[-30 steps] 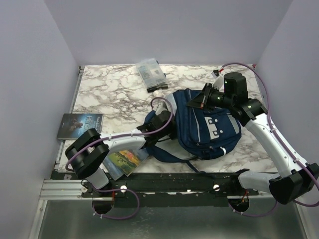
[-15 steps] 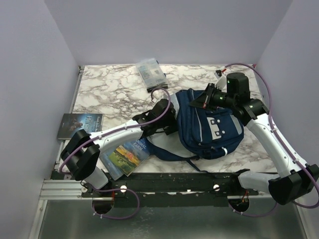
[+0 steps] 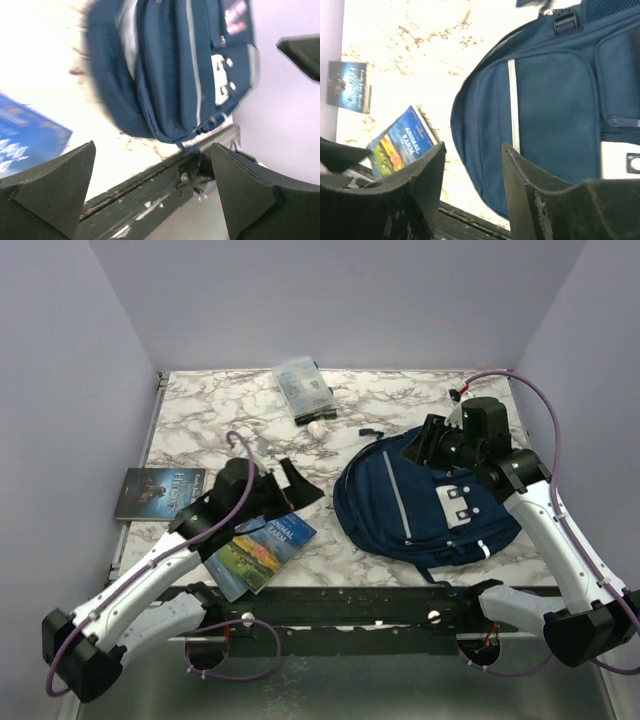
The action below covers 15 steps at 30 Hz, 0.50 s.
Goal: Pack the student bag
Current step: Place the book in the student bag, then adjust the book at the center of the board.
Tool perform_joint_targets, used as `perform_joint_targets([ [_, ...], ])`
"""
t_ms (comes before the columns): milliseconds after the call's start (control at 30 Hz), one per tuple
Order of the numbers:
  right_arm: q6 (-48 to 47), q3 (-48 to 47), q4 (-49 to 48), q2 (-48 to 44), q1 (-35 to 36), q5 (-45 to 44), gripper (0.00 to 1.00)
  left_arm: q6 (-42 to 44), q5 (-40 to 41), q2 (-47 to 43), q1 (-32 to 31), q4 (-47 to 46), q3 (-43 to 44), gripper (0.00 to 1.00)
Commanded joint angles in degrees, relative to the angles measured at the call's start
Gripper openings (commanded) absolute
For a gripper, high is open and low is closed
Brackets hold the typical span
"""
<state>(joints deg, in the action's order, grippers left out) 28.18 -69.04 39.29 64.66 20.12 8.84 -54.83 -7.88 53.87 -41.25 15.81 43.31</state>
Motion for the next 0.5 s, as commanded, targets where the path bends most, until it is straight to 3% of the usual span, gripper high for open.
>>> perform_joint_targets([
  [0,-4.9,1.4,-0.5,-0.4,-0.3,0.1,0.56,1.5,7.4,-10.6,14.1,22.8,-1.0,0.99],
  [133,-6.1,0.6,-2.1,0.2,-0.3,3.6,0.66,-0.9,7.9,-20.7,37.5,24.2,-6.3,0.99],
  [233,-6.4,-1.1,-2.3,1.2,-0.2,6.1,0.68,-4.3,8.7,-23.6,53.6,23.6,-10.6,0.99],
  [333,-6.2,-2.4,-2.1,1.9,-0.2,8.6,0.68,-5.1,8.0,-22.2,68.2,19.9,-13.7,0.99],
  [467,-5.5,-2.1,-3.0,1.6,-0.2,10.6,0.68,-7.2,5.0,-14.8,79.9,11.2,-17.1,0.98],
])
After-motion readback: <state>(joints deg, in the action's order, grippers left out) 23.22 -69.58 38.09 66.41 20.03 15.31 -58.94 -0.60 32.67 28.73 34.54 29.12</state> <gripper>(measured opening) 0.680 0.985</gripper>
